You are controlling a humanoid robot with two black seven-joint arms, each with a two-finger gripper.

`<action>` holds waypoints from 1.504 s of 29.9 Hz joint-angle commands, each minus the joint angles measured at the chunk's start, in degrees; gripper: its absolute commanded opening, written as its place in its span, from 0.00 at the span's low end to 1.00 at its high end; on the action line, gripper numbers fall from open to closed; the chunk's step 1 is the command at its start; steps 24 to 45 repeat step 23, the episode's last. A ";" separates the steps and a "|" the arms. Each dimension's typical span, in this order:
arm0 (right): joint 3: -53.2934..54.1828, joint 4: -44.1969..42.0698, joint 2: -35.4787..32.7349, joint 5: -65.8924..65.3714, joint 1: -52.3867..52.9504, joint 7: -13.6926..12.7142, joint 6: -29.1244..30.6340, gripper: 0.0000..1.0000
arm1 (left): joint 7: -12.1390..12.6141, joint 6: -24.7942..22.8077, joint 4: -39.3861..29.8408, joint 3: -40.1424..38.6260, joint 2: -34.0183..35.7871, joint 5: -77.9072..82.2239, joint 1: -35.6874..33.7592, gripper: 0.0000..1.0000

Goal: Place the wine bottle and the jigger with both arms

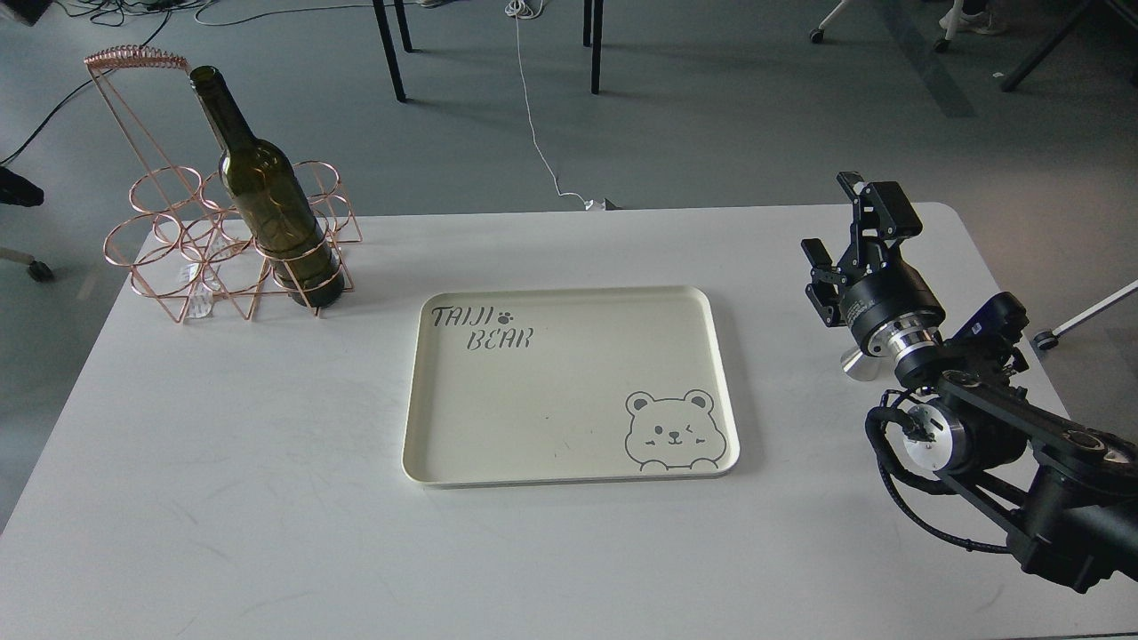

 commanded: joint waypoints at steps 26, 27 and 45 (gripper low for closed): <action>0.59 -1.33 3.97 0.18 -1.50 0.00 0.78 0.99 | 0.77 -13.32 -6.04 -14.12 -33.27 -19.97 44.63 0.98; 0.59 -1.33 3.97 0.18 -1.50 0.00 0.78 0.99 | 0.77 -13.32 -6.04 -14.12 -33.27 -19.97 44.63 0.98; 0.59 -1.33 3.97 0.18 -1.50 0.00 0.78 0.99 | 0.77 -13.32 -6.04 -14.12 -33.27 -19.97 44.63 0.98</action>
